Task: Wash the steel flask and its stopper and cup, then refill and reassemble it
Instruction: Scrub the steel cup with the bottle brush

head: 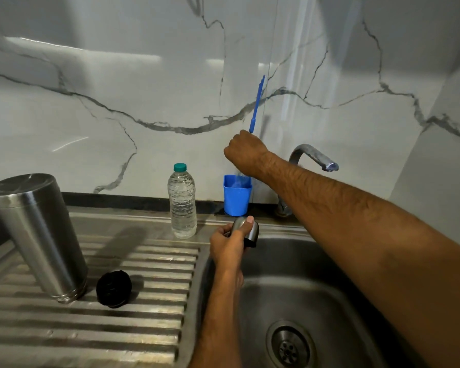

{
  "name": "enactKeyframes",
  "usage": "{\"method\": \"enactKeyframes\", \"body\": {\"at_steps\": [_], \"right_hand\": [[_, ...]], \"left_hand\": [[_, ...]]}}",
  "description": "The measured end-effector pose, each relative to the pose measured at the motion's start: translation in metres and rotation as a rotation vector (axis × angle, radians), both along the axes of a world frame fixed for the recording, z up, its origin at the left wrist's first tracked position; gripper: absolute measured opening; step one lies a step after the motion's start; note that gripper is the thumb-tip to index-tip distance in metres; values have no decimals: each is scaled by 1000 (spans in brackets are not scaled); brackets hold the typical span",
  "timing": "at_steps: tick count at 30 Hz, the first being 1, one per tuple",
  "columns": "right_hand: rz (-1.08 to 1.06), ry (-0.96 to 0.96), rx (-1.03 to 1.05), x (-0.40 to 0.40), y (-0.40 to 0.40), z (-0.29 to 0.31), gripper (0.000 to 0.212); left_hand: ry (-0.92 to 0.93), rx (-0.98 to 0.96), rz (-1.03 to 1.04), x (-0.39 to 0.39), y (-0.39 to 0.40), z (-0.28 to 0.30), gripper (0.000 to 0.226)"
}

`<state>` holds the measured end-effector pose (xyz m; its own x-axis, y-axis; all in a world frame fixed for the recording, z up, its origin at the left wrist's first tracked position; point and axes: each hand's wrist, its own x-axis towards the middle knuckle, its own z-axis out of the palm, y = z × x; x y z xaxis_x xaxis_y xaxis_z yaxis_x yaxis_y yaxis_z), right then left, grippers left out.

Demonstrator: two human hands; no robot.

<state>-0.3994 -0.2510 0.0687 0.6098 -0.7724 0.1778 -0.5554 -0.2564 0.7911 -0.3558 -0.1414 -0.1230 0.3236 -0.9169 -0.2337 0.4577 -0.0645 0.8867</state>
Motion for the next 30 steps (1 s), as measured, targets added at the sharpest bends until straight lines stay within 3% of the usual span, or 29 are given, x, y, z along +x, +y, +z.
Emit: {"method": "enactKeyframes", "body": {"at_steps": [11, 15, 18, 22, 30], "right_hand": [[45, 88, 1, -3, -16, -31, 19], [64, 84, -18, -6, -21, -33, 18], [70, 81, -33, -7, -23, -37, 18], [81, 77, -36, -9, -23, -40, 19], [93, 80, -27, -16, -17, -34, 18]], "left_hand": [[-7, -4, 0, -2, 1, -2, 63], [-15, -16, 7, -3, 0, -1, 82], [-21, -7, 7, -2, -1, -3, 68], [-27, -10, 3, -1, -2, -5, 76], [-33, 14, 2, 1, -2, -3, 64]]}}
